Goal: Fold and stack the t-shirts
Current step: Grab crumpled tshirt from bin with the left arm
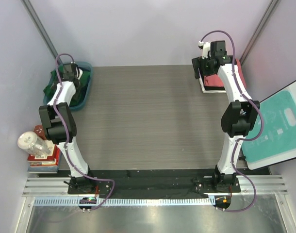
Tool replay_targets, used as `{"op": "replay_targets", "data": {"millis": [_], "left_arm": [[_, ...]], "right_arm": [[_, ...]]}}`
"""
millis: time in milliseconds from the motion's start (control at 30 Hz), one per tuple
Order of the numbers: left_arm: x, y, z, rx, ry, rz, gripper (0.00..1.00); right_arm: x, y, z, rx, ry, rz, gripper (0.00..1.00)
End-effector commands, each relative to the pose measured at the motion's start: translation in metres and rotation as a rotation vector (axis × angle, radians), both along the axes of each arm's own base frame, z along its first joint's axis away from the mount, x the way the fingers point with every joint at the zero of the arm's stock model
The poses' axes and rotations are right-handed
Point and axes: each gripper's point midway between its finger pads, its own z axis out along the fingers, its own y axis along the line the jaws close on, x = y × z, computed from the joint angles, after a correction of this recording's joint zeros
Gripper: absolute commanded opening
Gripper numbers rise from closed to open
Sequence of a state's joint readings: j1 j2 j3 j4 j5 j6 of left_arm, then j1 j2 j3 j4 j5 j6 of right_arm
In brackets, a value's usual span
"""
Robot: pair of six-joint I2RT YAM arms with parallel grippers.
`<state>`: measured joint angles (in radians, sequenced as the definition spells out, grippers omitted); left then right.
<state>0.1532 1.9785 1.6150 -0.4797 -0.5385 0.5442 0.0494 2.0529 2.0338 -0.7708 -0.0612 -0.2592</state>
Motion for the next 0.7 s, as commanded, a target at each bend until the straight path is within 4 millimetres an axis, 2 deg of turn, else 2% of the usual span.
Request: {"op": "replay_targets", "data": {"millis": [0, 33, 133, 233, 300, 400, 433, 500, 567, 600, 667], "left_arm": [[0.018, 0.013, -0.006, -0.004, -0.06, -0.012, 0.94], [0.019, 0.015, -0.016, -0.007, -0.049, -0.012, 0.94], [0.028, 0.02, -0.019, -0.009, -0.073, -0.016, 0.88], [0.038, 0.023, -0.021, -0.024, -0.1, -0.019, 0.75], [0.044, 0.027, -0.026, -0.013, -0.095, -0.023, 0.62], [0.052, 0.029, -0.029, -0.005, -0.102, -0.023, 0.28], [0.055, 0.029, -0.024, -0.003, -0.113, -0.02, 0.01], [0.057, 0.027, -0.011, -0.023, -0.153, -0.011, 0.0], [0.057, 0.018, -0.002, -0.059, -0.173, -0.026, 0.0], [0.057, 0.011, 0.019, -0.073, -0.214, -0.033, 0.0], [0.055, -0.006, 0.038, -0.112, -0.245, -0.067, 0.0]], "right_arm": [[0.006, 0.003, 0.032, -0.004, -0.051, -0.019, 0.97], [0.007, 0.005, 0.034, 0.0, -0.057, -0.02, 0.96], [0.005, 0.012, 0.032, 0.013, -0.049, -0.025, 0.94], [-0.001, 0.017, 0.028, -0.005, -0.034, -0.01, 0.93], [-0.003, 0.021, 0.027, -0.015, -0.032, 0.002, 0.93], [-0.004, 0.023, 0.025, -0.023, -0.029, 0.007, 0.91], [-0.003, 0.023, 0.024, -0.027, -0.026, 0.01, 0.91], [-0.003, 0.023, 0.025, -0.029, -0.029, 0.012, 0.9], [-0.004, 0.023, 0.025, -0.034, -0.029, 0.019, 0.9], [-0.004, 0.023, 0.025, -0.035, -0.029, 0.02, 0.9], [-0.005, 0.022, 0.023, -0.043, -0.024, 0.026, 0.9]]}}
